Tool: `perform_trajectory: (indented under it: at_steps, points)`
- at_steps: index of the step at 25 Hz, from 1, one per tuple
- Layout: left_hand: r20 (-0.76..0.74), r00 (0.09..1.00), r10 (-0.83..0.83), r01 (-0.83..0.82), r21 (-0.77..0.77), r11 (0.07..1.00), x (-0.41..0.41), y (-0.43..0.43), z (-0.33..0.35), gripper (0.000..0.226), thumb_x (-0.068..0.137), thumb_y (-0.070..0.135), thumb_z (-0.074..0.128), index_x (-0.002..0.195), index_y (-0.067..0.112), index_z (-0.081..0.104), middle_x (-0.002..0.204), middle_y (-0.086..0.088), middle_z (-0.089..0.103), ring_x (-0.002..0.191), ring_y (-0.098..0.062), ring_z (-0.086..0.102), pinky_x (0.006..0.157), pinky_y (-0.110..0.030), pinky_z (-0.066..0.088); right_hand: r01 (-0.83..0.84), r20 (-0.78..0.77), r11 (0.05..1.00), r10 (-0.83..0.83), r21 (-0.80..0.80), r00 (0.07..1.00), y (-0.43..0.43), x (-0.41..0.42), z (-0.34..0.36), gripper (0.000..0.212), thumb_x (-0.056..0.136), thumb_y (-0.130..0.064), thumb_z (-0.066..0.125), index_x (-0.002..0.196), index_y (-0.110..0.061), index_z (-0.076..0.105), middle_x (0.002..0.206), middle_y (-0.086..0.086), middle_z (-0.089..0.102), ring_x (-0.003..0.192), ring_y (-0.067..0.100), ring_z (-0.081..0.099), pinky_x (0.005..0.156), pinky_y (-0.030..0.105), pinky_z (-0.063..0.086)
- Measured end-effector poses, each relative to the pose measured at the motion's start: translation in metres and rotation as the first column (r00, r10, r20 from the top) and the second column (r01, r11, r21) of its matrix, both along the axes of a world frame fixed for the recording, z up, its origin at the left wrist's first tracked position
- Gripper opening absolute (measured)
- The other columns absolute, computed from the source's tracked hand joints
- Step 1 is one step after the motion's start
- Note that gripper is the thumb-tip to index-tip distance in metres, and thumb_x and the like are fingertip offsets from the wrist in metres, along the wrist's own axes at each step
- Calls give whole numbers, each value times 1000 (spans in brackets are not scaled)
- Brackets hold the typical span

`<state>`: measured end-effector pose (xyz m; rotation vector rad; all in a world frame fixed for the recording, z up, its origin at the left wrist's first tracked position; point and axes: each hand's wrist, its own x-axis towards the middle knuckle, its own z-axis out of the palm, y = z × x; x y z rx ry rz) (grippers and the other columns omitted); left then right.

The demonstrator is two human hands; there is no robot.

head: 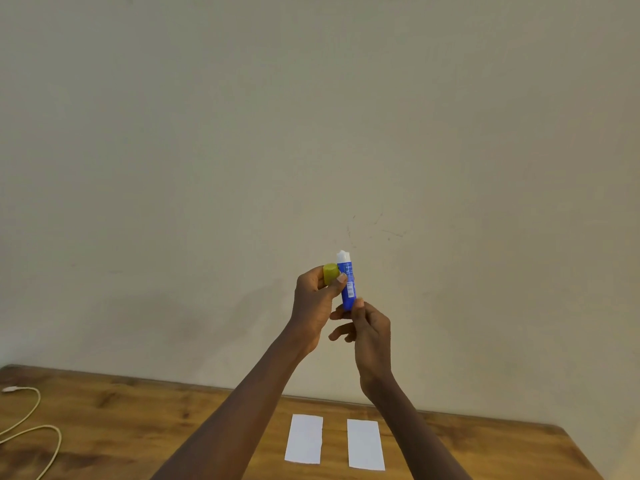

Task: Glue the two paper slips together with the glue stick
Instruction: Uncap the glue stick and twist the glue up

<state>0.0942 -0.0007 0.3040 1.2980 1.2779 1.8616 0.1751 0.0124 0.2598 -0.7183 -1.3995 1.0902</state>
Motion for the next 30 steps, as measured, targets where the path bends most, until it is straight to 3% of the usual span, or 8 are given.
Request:
perform_trajectory:
  at_steps: [4,8,12,14,18,21,27,30]
  points:
    - [-17,1000,-17,17,8,1000,3,-1,2,14,88,10,52,98,4,58,96,-10,62,88,-22,58,61,-5,48,73,9,996,-73,51,997,0,1,1,11,85,-18,55,95,-13,52,91,7,59,52,12,57,48,7,46]
    - [-18,1000,-5,5,3,1000,3,0,2,23,88,11,51,106,-3,56,99,-11,61,89,-24,57,59,-6,49,16,35,999,-18,48,999,0,0,1,25,92,-18,41,106,-4,56,86,3,65,51,10,61,47,5,44]
    - [-38,999,-8,8,12,1000,5,-1,5,22,88,10,52,106,-2,56,98,-12,61,89,-23,58,62,-6,48,69,-21,996,-68,60,997,0,2,4,14,85,-20,55,97,-15,50,92,2,57,54,14,58,45,7,44]
    - [-48,999,-8,8,15,1000,6,-2,4,22,88,9,52,106,-3,56,98,-12,61,88,-23,57,61,-7,49,64,-62,998,-63,5,996,0,3,4,4,88,-18,50,89,-15,53,87,9,62,49,11,59,44,7,43]
    - [-28,999,-32,33,24,999,9,-4,2,22,89,9,50,107,-2,55,99,-10,60,84,-21,59,56,-7,50,-41,-106,997,35,-58,994,-1,3,3,24,94,-25,32,102,-16,53,81,-4,64,47,5,62,46,9,45]
    - [-30,1000,0,0,21,1000,10,-4,5,15,88,9,51,101,4,57,95,-8,62,84,-20,59,58,-6,49,0,-67,1000,0,-3,998,-1,3,4,5,88,-23,51,92,-22,51,87,-3,60,47,3,60,45,8,44]
    - [-38,999,7,-6,17,1000,8,-7,2,23,88,10,50,108,-1,55,99,-10,60,87,-22,59,56,-7,51,-96,2,994,96,-48,995,0,5,4,28,94,-26,32,109,-12,51,83,-3,64,49,8,63,49,10,46]
    - [-56,997,47,-47,8,999,8,-7,3,23,88,11,52,107,1,56,100,-9,61,91,-21,58,62,-8,49,-45,59,999,45,5,997,-1,7,6,17,88,-24,49,102,-15,46,96,5,57,55,12,59,49,7,46]
